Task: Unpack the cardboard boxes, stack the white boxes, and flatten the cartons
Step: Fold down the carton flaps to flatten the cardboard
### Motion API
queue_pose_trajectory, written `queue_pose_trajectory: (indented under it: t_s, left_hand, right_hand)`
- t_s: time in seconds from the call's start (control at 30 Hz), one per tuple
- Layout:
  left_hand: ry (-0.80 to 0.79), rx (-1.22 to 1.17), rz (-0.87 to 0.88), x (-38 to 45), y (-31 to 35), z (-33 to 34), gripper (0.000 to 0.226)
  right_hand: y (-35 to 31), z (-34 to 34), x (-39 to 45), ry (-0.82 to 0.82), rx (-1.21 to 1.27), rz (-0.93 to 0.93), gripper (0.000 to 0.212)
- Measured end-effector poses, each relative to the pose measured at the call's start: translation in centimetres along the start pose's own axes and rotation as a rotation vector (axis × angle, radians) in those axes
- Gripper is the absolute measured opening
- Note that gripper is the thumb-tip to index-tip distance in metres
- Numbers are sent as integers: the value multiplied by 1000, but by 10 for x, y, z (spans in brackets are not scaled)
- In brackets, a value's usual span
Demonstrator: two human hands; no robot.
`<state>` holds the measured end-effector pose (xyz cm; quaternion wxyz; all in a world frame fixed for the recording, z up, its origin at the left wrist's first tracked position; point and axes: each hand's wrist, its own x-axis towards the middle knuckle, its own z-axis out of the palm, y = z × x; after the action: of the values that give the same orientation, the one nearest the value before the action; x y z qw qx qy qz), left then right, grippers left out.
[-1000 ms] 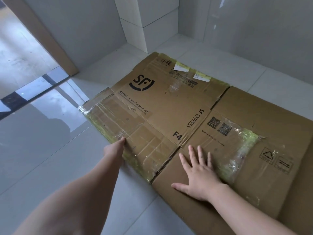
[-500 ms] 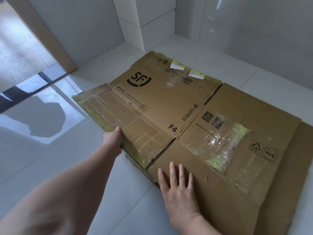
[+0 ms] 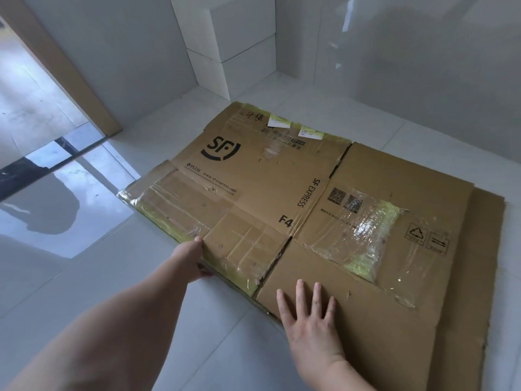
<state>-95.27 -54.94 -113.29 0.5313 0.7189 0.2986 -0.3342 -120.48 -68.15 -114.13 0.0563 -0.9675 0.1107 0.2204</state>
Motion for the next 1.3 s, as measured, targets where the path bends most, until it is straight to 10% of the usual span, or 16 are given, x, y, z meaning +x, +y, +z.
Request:
queue_pose_trajectory:
  t_s: [0.8, 1.3]
  left_hand:
    - [-22, -163, 95, -23, -11, 22, 22]
    - [-84, -257, 279, -93, 55, 30, 9]
  right_hand:
    - [11, -17, 3, -13, -32, 53, 98]
    - [44, -120, -23, 200, -151, 75, 50]
